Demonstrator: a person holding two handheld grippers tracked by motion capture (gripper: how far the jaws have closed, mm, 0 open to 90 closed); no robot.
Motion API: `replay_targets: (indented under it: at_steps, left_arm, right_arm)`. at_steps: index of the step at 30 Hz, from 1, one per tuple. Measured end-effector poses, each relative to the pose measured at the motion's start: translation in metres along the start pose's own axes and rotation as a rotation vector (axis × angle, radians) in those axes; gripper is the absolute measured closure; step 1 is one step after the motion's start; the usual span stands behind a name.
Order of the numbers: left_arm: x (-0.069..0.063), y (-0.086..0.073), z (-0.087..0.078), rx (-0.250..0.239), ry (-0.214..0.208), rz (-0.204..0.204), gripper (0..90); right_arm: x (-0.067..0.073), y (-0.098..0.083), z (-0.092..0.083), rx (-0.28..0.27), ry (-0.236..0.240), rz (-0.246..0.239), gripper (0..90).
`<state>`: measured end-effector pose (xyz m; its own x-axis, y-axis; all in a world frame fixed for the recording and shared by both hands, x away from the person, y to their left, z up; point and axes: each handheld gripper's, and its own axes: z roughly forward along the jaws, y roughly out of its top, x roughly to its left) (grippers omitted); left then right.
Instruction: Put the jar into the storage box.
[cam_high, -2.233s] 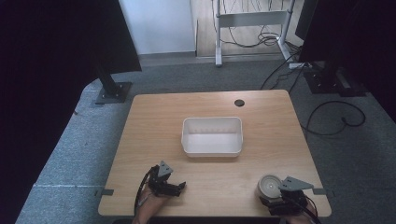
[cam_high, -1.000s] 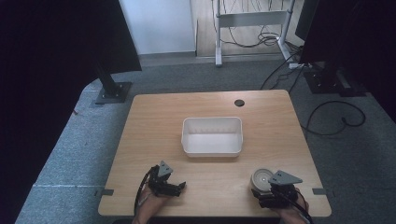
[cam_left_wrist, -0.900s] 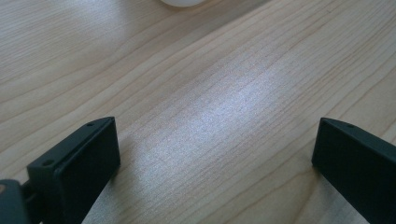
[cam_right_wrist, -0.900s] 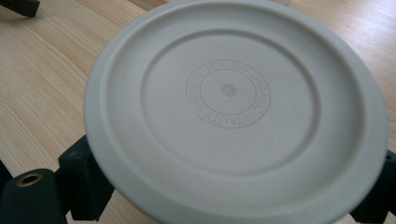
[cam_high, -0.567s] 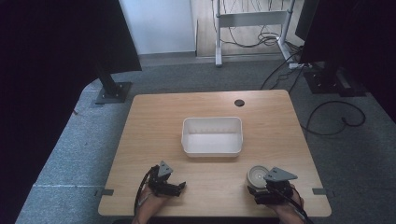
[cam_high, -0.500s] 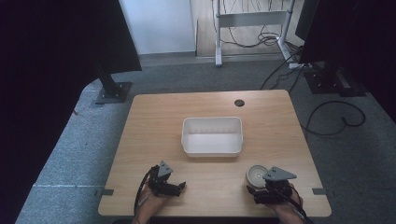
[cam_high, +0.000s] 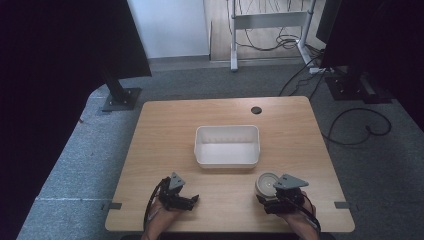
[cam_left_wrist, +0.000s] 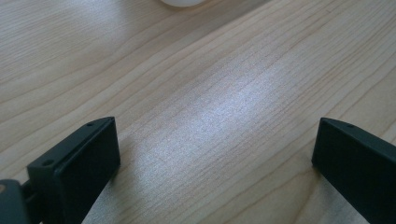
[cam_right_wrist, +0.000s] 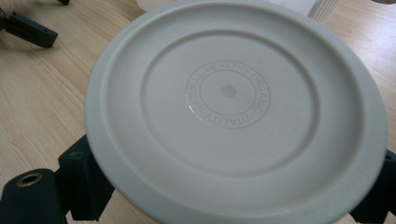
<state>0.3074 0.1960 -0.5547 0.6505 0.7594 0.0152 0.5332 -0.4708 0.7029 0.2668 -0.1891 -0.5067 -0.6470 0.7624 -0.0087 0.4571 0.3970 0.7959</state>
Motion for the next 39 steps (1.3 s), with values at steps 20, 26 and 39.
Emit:
replay_targets:
  at_steps: [20, 26, 39]
  left_arm:
    - [0.0, 0.0, 0.0, 0.0, 0.0, 0.0, 0.7]
    - [0.0, 0.0, 0.0, 0.0, 0.0, 0.0, 0.7]
    - [0.0, 0.0, 0.0, -0.001, 0.0, -0.001, 0.7]
  right_arm:
    - [0.007, 0.024, 0.017, -0.024, 0.035, -0.024, 9.7]
    - [0.011, 0.037, 0.026, -0.036, 0.052, -0.04, 9.8]
    - [0.017, 0.058, 0.04, -0.053, 0.082, -0.053, 9.8]
